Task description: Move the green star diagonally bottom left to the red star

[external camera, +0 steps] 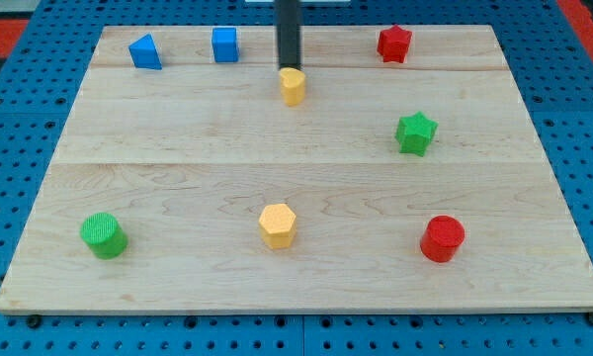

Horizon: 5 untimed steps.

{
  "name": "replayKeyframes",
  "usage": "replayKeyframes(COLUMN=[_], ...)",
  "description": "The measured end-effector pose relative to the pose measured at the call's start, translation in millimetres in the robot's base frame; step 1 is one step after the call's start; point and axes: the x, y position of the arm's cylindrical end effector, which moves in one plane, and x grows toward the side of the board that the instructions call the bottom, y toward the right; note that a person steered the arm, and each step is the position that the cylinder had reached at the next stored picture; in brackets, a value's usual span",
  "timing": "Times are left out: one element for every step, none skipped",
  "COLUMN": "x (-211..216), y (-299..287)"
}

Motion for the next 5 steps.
replayKeyframes(x=[50.0, 61.0, 102.5, 138.5, 157.2], y=[0.9, 26.0, 33.5, 50.6, 98.9])
